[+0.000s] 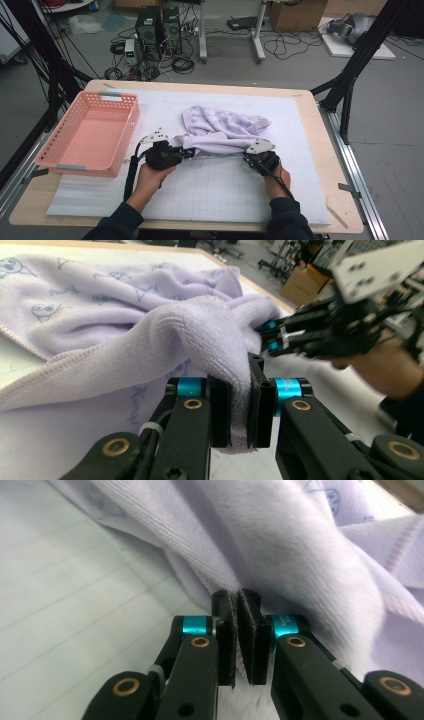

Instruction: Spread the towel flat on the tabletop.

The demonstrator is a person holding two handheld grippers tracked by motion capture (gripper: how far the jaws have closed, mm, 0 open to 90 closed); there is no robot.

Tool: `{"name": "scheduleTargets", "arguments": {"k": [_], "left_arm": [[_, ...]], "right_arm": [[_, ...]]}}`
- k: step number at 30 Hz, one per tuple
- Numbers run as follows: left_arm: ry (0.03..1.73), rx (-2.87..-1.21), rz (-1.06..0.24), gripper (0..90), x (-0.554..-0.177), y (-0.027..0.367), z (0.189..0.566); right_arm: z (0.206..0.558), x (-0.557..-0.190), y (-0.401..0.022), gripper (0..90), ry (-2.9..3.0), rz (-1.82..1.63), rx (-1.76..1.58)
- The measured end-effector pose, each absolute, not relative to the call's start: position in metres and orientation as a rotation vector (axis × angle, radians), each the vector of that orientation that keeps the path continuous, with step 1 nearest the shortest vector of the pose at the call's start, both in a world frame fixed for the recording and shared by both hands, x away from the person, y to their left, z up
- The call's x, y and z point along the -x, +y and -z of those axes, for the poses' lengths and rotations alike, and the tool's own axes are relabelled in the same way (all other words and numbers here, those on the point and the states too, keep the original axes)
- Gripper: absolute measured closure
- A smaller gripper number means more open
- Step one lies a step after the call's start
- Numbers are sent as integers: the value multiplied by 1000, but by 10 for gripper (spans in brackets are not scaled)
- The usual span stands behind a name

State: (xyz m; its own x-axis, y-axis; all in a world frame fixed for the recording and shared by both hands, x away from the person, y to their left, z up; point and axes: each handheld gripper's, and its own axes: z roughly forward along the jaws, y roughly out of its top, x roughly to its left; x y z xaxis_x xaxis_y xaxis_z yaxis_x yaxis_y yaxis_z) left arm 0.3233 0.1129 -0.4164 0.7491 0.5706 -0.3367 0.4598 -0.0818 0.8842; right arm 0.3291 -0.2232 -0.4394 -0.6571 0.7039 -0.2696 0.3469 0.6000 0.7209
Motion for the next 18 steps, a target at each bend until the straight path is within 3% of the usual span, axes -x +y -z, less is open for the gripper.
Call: {"name": "scheduleTargets", "arguments": {"k": [9,18], "left_arm": [[780,-1821,-87,813,-309,109,430],[774,-1889,-73,807,-272,108,443]], "right_arm": [[422,-283,-279,862,2360,-1103,-861],[427,-250,-285,863,2402,-1096,-858]]}}
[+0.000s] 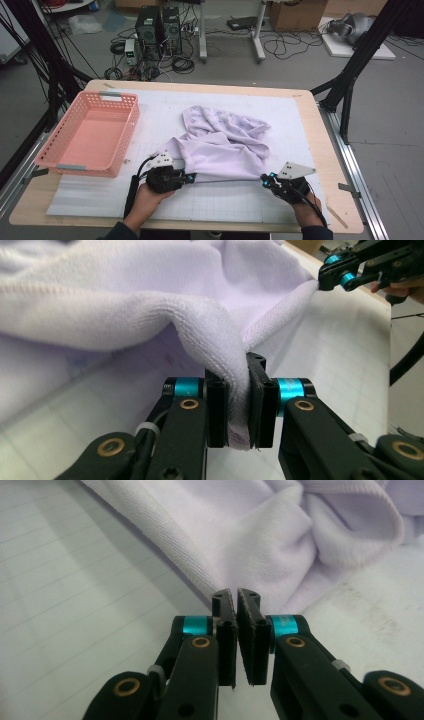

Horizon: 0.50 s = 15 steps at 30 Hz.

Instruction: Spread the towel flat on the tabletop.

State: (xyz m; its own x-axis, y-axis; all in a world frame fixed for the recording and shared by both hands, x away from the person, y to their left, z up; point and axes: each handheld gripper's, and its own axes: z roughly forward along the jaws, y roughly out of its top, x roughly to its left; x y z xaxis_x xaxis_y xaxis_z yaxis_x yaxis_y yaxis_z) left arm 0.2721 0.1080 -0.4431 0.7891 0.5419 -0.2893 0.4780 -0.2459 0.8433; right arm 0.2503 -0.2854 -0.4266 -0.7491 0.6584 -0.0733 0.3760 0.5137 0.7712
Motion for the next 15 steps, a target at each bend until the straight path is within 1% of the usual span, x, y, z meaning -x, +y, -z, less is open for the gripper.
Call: {"name": "scheduleTargets", "arguments": {"k": [8,10,12,14,15], "left_arm": [[821,-1908,-53,805,-232,116,449],[825,-1916,-26,784,-223,117,451],[841,-1909,-17,710,-215,119,451],[886,-1891,-56,564,-211,123,449],[902,-1881,-68,511,-210,126,448]], "right_arm": [[425,-219,-281,862,2462,-1115,-796],[427,-214,-281,862,2484,-1098,-786],[428,-210,-282,860,2484,-1075,-790],[430,-208,-286,857,2459,-1028,-831],[431,-208,-289,857,2441,-998,-874]]}}
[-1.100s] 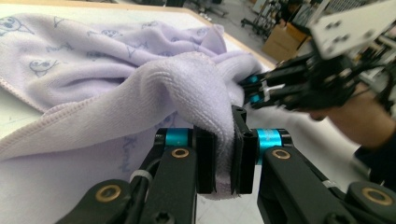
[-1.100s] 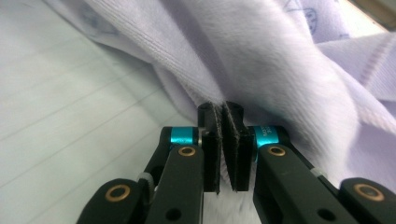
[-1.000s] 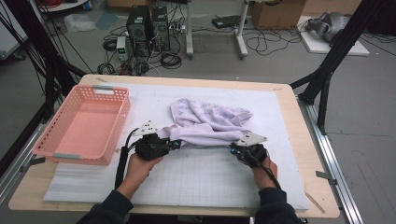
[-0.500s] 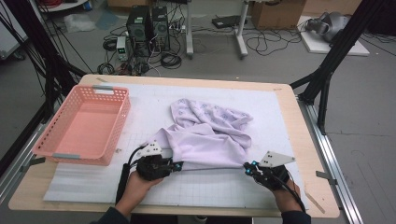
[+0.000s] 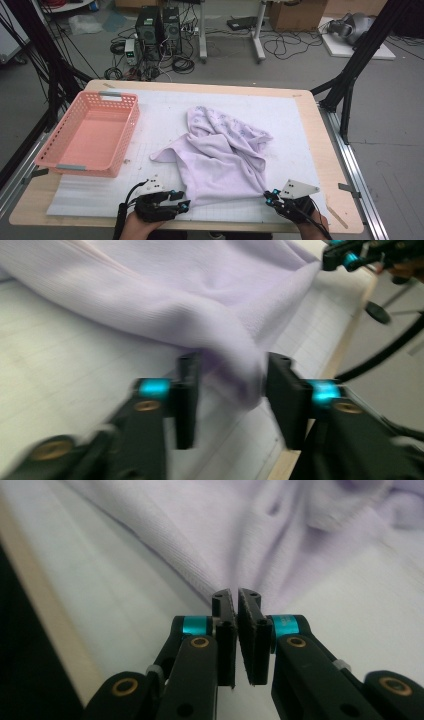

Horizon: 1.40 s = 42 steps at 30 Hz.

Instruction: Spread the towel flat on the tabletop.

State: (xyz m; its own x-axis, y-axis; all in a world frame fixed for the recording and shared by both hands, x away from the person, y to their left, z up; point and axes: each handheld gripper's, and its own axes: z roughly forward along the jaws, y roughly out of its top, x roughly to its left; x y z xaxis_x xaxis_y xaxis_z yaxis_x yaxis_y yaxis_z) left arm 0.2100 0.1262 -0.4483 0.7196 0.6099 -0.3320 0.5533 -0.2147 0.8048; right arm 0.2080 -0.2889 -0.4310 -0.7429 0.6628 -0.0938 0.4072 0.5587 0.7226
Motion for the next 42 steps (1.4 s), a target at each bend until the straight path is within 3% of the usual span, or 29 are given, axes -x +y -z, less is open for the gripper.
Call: {"name": "scheduleTargets", "arguments": {"k": [5,8,18,22,30,33,37,42], "left_arm": [[975,-1815,-154,468,-207,145,443],[1006,-1786,-193,464,-209,153,441],[1066,-1742,-266,440,-223,170,440],[1075,-1732,-280,434,-232,174,438],[1075,-1742,-303,432,-249,180,438],[1072,-1742,-313,420,-257,181,438],[1057,-1763,-314,420,-269,181,438],[1055,-1774,-319,420,-281,182,440]], "right_arm": [[431,-210,-301,844,2329,-922,-1014],[429,-211,-305,719,2281,-942,-1055],[409,-228,-290,583,2140,-1104,-1025],[404,-251,-266,552,2172,-1091,-985],[411,-331,-211,539,2311,-916,-903],[417,-355,-204,581,2331,-837,-886],[423,-378,-210,805,2346,-784,-928],[418,-399,-242,813,2095,-791,-1163]]}}
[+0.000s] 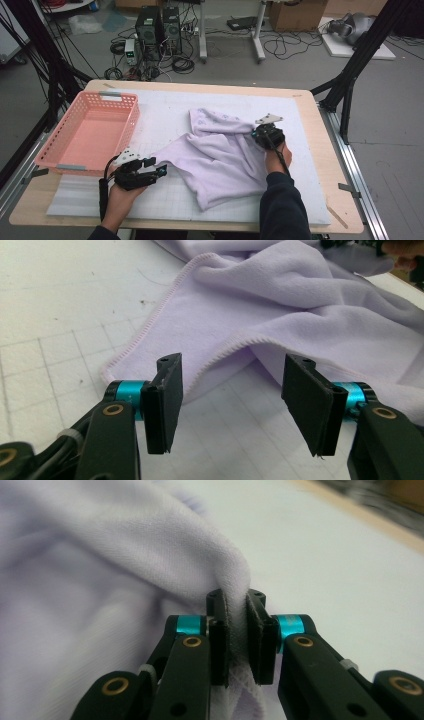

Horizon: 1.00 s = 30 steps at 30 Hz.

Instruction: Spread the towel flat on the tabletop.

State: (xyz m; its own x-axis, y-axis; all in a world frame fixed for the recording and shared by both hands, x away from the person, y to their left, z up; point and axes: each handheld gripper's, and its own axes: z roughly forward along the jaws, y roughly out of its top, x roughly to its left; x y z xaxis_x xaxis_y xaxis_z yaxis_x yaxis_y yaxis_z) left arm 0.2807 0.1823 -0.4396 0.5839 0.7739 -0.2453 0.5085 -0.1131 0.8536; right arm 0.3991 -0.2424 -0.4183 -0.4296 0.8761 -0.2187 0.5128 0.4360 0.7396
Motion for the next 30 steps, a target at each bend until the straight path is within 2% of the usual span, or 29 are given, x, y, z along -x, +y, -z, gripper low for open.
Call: {"name": "scheduleTargets", "arguments": {"k": [3,8,14,19,21,24,25,26,30], "left_arm": [[1063,-1782,-323,416,-288,183,441],[1073,-1809,-341,393,-299,181,444],[1131,-1868,-429,379,-315,174,450],[1143,-1930,-429,390,-323,166,452],[1118,-1957,-463,463,-321,164,451],[1074,-1961,-401,738,-319,164,451],[1058,-1968,-383,798,-318,164,451],[1054,-1968,-382,830,-317,164,451],[1048,-1927,-320,839,-314,170,451]], "right_arm": [[414,-409,-260,787,2003,-775,-1276],[409,-409,-266,626,2016,-800,-1266],[393,-386,-273,593,2018,-899,-1202],[384,-368,-265,574,2078,-945,-1115],[380,-360,-256,564,2108,-972,-1055],[379,-352,-239,555,2159,-999,-966],[381,-349,-234,551,2174,-1009,-946],[383,-347,-229,549,2190,-1020,-926],[396,-337,-214,530,2280,-1034,-838]]}}
